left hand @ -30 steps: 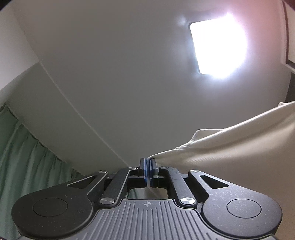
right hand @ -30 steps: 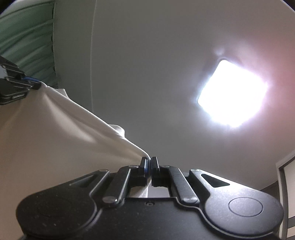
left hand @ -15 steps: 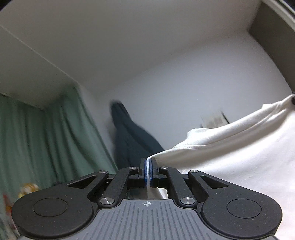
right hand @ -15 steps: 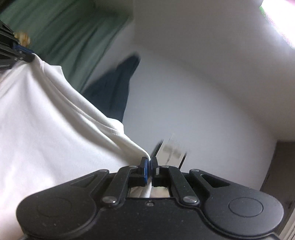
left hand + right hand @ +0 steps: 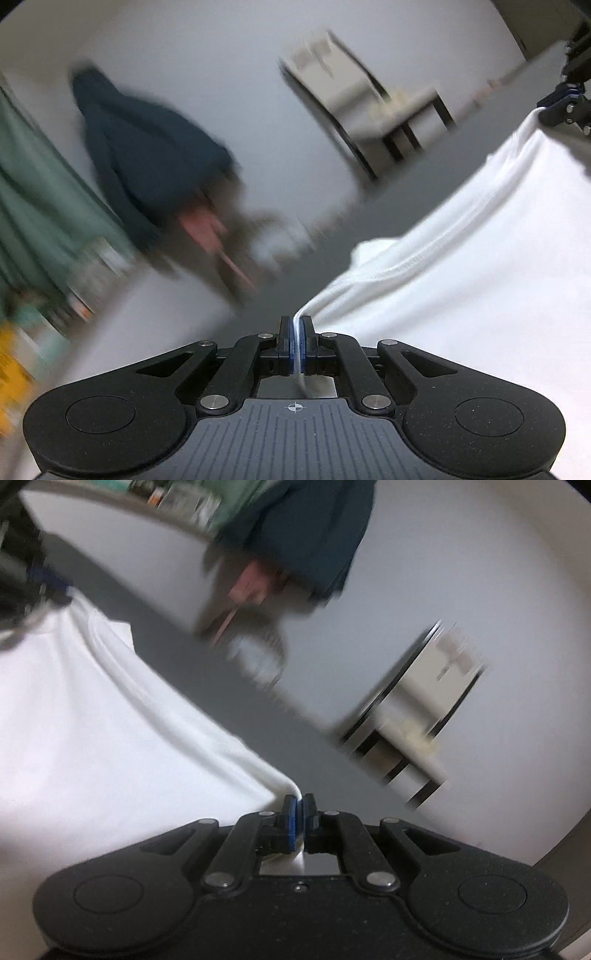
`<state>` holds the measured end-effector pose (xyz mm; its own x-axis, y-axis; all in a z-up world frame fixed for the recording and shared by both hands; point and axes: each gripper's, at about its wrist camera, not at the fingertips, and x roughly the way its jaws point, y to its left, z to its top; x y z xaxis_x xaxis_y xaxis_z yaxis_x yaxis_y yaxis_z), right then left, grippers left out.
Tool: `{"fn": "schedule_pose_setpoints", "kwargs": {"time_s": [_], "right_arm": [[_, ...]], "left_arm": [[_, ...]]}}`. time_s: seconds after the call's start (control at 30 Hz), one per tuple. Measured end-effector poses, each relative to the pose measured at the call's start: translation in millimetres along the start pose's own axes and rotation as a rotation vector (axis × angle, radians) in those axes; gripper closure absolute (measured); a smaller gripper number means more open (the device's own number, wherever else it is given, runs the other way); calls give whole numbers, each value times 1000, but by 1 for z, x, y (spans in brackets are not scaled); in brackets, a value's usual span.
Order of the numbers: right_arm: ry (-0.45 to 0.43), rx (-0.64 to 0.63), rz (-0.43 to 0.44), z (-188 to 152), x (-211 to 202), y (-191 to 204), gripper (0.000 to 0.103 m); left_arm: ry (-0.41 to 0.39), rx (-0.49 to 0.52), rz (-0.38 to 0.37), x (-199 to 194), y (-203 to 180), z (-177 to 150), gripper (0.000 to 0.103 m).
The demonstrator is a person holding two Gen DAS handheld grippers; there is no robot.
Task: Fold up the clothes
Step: 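Lay the shirt flat on the bed and open both grippers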
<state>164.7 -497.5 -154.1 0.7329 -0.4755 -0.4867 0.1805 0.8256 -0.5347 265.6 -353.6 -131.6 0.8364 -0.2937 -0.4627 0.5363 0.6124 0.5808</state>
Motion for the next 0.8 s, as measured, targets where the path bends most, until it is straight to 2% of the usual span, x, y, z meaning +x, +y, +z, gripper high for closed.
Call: {"fn": "schedule_pose_setpoints", "kwargs": {"time_s": [0.07, 0.17, 0.23, 0.27, 0.3, 0.33, 0.37, 0.4, 0.47, 0.57, 0.67, 0.8], "right_arm": [[60, 58, 36, -15, 7, 4, 91], [95, 170, 90, -20, -2, -8, 74], [90, 246, 157, -30, -18, -27, 43], [87, 283, 191, -35, -26, -36, 38], [85, 321, 225, -40, -34, -46, 37], [74, 349, 257, -47, -48, -55, 37], [64, 370, 262, -53, -65, -65, 37], [55, 393, 255, -56, -79, -73, 37], [65, 437, 280, -75, -112, -79, 38], [137, 519, 345, -97, -155, -79, 42], [179, 619, 377, -119, -204, -66, 47], [179, 682, 418, -121, -239, -36, 48]], "left_arm": [[53, -46, -55, 9, -4, -10, 100], [47, -56, -89, 8, 2, -11, 98], [48, -95, -126, 0, 15, -12, 92], [48, -116, -144, -4, 21, -13, 81], [47, -140, -163, -10, 28, -18, 56], [46, -165, -180, -18, 35, -22, 40], [40, -188, -191, -28, 46, -26, 13], [23, -207, -198, -36, 60, -29, 4], [-6, -231, -221, -63, 70, -50, 4], [11, -263, -286, -106, 78, -70, 4], [69, -334, -321, -160, 77, -87, 4], [176, -535, -427, -210, 69, -103, 4]]}}
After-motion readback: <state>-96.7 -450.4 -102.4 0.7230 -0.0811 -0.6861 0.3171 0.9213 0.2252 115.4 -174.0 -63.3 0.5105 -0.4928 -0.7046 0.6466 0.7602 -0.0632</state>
